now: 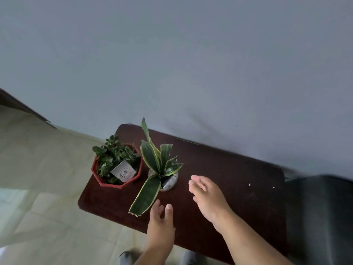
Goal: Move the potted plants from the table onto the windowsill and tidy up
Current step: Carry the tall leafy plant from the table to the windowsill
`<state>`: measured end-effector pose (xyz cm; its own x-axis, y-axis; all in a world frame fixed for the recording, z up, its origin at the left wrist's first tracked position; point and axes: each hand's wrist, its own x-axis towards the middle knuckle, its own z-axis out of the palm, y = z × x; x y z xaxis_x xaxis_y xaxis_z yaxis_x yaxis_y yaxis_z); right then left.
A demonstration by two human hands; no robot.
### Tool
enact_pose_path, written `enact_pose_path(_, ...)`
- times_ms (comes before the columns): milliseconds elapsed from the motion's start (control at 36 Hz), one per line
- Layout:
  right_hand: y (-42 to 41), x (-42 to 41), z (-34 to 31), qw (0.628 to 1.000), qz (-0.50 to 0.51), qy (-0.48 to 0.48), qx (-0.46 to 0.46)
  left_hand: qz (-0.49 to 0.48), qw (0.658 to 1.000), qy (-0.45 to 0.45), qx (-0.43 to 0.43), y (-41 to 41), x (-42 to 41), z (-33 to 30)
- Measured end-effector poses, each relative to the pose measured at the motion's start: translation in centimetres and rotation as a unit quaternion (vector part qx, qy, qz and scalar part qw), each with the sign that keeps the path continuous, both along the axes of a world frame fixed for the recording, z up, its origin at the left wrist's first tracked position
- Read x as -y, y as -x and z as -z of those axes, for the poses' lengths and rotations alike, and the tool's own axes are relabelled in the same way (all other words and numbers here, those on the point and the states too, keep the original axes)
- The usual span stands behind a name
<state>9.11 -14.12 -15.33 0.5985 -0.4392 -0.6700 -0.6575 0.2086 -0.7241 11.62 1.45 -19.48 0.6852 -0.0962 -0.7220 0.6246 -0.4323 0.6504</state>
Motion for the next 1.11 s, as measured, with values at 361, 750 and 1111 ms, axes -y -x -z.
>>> enact_pose_path(361,-3.5,0.2,8.6,0.995,-0.069,-0.068,0.019,-0.011,0.996,0.037,0.086,-3.6,0.7,5.4)
enact_pose_path(750,-4.7,0.2,10.2,0.998,-0.04,-0.033,0.031,0.009,0.999,0.001,0.034,-5.2,1.2,5.7)
enact_pose_path(1111,-1.7,-0.9,-2.3,0.996,-0.033,0.012,0.086,-0.01,0.997,0.017,0.073,-3.1,-0.2,-8.0)
